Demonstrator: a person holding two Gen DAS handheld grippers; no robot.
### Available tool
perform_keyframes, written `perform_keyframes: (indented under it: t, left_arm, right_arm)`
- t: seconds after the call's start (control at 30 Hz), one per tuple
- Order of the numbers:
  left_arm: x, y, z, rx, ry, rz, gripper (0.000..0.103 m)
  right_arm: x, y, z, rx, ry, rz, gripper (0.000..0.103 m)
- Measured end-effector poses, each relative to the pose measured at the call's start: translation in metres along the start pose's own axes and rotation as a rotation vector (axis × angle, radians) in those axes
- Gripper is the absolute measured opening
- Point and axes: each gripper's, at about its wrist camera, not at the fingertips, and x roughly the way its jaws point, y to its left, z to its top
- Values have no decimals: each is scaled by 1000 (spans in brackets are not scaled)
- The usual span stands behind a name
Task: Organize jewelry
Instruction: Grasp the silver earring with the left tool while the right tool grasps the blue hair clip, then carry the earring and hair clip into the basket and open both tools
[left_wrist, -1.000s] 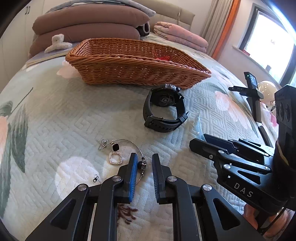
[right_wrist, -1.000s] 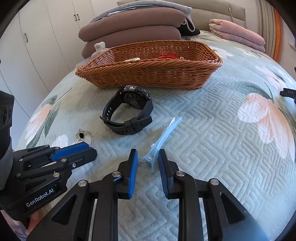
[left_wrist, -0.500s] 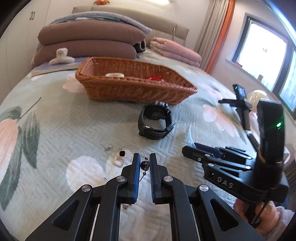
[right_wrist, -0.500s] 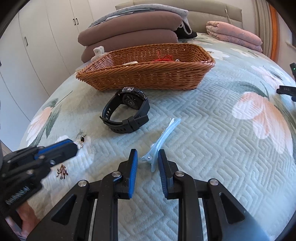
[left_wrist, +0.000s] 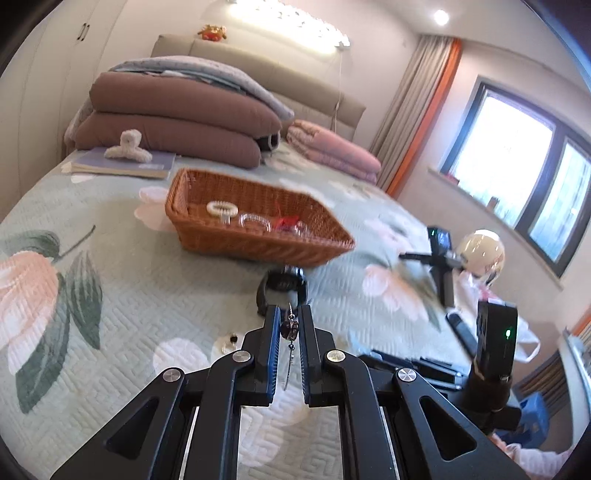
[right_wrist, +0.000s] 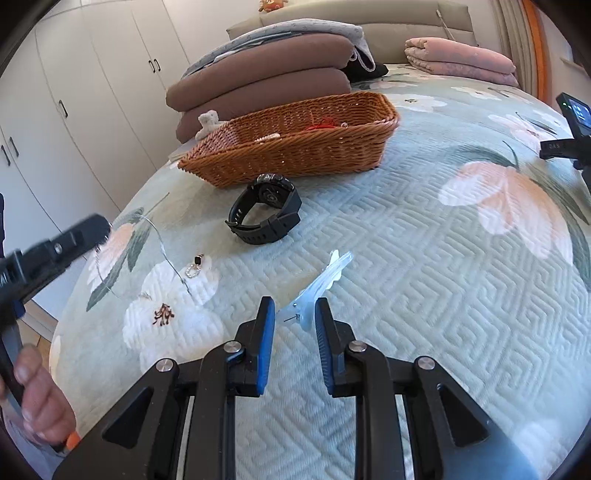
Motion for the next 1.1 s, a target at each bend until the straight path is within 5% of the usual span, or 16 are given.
perform_keyframes:
  t: [0.13,0.2,0.37,0.8,1.1]
  left_arm:
    - [-7,2,15,1,-44,11,10]
    - [-5,1,26,15,-67,13,10]
    - [5,0,54,14,-106,-60,10]
    - [28,5,68,17,-106,-65,10]
    - [43,2,106,85,-154,-46,10]
  right_arm:
    - [-17,0,12,-2,-48,8,23]
    - [-23,3,23,-20,-73,3,15]
    - [-27,7,60,-75,-147,-14,14]
    - [-24,-30,95,-43,-174,-17,13]
    - [-21,-8,144,-138,-261,-20,13]
